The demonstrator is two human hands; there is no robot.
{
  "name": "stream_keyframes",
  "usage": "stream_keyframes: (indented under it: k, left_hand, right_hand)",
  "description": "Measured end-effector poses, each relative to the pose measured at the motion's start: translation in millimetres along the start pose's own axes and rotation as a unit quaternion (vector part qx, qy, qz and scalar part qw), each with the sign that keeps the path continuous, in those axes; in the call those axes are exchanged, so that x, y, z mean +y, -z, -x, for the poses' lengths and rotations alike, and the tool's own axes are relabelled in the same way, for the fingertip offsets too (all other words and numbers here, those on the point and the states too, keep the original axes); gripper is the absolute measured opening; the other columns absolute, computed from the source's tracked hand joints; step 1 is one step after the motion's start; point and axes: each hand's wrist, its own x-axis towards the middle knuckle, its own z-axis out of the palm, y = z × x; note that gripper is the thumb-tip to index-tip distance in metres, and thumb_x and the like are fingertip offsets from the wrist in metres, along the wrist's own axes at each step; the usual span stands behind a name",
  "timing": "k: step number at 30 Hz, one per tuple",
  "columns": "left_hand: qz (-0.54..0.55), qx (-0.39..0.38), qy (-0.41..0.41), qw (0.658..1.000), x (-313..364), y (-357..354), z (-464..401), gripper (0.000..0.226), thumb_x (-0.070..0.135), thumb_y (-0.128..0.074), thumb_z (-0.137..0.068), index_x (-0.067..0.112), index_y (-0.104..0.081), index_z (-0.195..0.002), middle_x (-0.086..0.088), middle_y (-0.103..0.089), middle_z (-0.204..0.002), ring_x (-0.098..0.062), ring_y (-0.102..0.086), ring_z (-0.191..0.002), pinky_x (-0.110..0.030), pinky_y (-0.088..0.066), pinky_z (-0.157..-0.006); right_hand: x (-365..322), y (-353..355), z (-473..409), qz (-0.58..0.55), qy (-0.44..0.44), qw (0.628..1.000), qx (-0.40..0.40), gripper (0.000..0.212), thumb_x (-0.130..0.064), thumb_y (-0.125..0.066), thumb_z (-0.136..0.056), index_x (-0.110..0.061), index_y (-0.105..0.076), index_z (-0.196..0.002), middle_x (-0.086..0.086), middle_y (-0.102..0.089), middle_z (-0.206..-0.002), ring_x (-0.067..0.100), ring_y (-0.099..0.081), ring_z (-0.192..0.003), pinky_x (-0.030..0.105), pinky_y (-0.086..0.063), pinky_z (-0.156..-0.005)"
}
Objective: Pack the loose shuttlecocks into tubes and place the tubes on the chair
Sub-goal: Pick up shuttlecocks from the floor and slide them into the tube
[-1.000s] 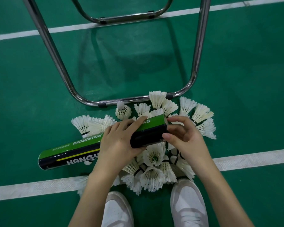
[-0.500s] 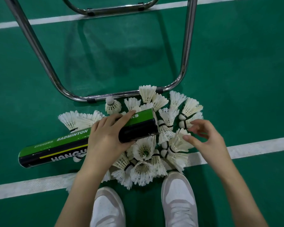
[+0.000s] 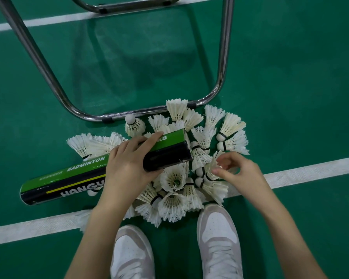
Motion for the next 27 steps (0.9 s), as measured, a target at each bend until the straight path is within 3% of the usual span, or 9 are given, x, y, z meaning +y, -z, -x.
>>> stream_keyframes:
  k: [5,9,12,18,23,27]
  left_hand:
    - [0.003,-0.003,0.0,1.0,-2.2,-0.7,1.4,0.078,0.033,-0.082,-0.064,0.027,-0.048,-0.135,-0.002,-0.059,-0.114,-0.025,-0.053,-0.104,-0.038,-0.037,-0.089]
    - [0.003,-0.005,-0.001,1.0,-3.0,-0.8,2.5,0.078,0.032,-0.082,-0.064,0.026,-0.048,-0.134,-0.003,-0.059,-0.113,-0.026,-0.054,-0.103,-0.04,-0.038,-0.088]
    - [-0.001,-0.007,0.0,1.0,-3.5,-0.9,3.9,0.079,0.033,-0.083,-0.063,0.027,-0.048,-0.134,-0.003,-0.059,-0.113,-0.026,-0.054,-0.103,-0.04,-0.039,-0.087]
    - [-0.005,-0.016,0.001,1.0,-3.5,0.4,4.4,0.08,0.032,-0.083,-0.063,0.027,-0.048,-0.135,-0.003,-0.059,-0.113,-0.027,-0.054,-0.102,-0.041,-0.039,-0.087]
    - [-0.002,-0.023,0.005,1.0,-2.4,1.1,5.0,0.079,0.034,-0.081,-0.065,0.028,-0.046,-0.136,-0.002,-0.059,-0.114,-0.026,-0.054,-0.103,-0.038,-0.037,-0.088]
    - [-0.004,-0.022,0.003,1.0,1.1,0.8,3.8,0.079,0.033,-0.081,-0.064,0.027,-0.047,-0.135,-0.003,-0.059,-0.115,-0.027,-0.054,-0.104,-0.04,-0.038,-0.089]
  right_hand:
    - [-1.4,-1.1,-0.2,0.031,0.001,0.999,0.031,0.018,-0.027,-0.071,-0.08,-0.036,-0.06,-0.07,-0.009,-0.064,-0.074,0.007,-0.059,-0.076,0.028,-0.045,-0.07]
    - [-4.9,1.9,-0.7,0.018,0.018,0.998,0.066,0.011,-0.028,-0.068,-0.083,-0.031,-0.063,-0.075,-0.013,-0.064,-0.074,0.001,-0.059,-0.078,0.024,-0.044,-0.069]
    - [-9.0,1.9,-1.7,-0.026,0.011,0.997,0.074,0.004,-0.026,-0.066,-0.085,-0.027,-0.065,-0.081,-0.011,-0.065,-0.078,0.004,-0.06,-0.081,0.018,-0.043,-0.07]
    - [-19.9,0.1,0.6,-0.145,0.017,0.984,0.098,0.016,-0.015,-0.067,-0.085,-0.03,-0.063,-0.079,-0.012,-0.067,-0.079,-0.001,-0.061,-0.078,0.005,-0.043,-0.07]
    - [-40.5,1.5,-0.2,-0.231,0.047,0.961,0.145,0.011,-0.017,-0.064,-0.087,-0.027,-0.063,-0.081,-0.007,-0.066,-0.075,-0.001,-0.061,-0.072,0.009,-0.046,-0.068]
    - [-56.5,-13.7,2.1,-0.273,0.05,0.955,0.106,0.006,-0.016,-0.062,-0.087,-0.022,-0.062,-0.088,-0.008,-0.067,-0.078,-0.002,-0.062,-0.072,0.009,-0.045,-0.067]
